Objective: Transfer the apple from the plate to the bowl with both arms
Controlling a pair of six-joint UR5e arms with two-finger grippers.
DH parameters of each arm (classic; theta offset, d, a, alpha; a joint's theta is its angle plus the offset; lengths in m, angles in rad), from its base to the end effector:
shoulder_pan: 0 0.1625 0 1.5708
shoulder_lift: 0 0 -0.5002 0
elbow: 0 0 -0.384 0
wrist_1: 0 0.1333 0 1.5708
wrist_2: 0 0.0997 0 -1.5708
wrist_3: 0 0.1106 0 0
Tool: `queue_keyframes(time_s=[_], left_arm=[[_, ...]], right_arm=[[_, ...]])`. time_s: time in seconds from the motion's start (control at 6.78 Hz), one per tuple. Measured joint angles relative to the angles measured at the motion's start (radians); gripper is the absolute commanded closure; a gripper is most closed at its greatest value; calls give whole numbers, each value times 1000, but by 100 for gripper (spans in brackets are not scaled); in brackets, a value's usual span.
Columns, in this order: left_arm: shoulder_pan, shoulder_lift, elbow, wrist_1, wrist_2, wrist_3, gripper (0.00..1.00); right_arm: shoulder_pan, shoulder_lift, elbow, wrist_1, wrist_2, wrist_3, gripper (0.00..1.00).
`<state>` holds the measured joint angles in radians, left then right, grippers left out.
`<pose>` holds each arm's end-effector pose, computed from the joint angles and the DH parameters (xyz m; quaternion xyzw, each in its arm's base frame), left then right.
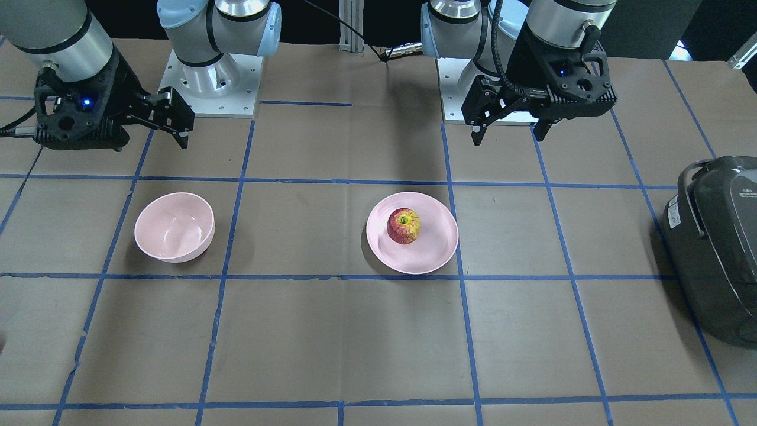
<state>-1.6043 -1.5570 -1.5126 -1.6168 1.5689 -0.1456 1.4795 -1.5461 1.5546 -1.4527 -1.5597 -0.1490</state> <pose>-0.1495 -0.4739 0.5823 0.0560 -0.9983 0.0129 0.0021 0.0901 -0.4915 0.5370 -0.0284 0.9976 0.0621 0.0131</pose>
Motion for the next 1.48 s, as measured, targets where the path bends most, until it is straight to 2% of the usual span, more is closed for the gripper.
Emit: queue_keyframes(time_s=[0.59, 1.03, 1.18, 1.33, 1.48], left_arm=[[-13, 2, -38, 3, 3, -3, 0], [-100, -10, -126, 27, 1, -15, 0], [-141, -19, -188, 97, 0, -19, 0], [-170, -32, -266, 215, -2, -17, 0], [-188, -46, -354, 337, -2, -11, 0]], right_arm=[[-43, 105, 146, -203, -58, -28, 2], [-150, 157, 330, -410, -83, -70, 1], [-178, 171, 385, -479, -84, -98, 21], [-206, 179, 425, -521, -81, -114, 78], [-228, 184, 453, -541, -77, -120, 98]])
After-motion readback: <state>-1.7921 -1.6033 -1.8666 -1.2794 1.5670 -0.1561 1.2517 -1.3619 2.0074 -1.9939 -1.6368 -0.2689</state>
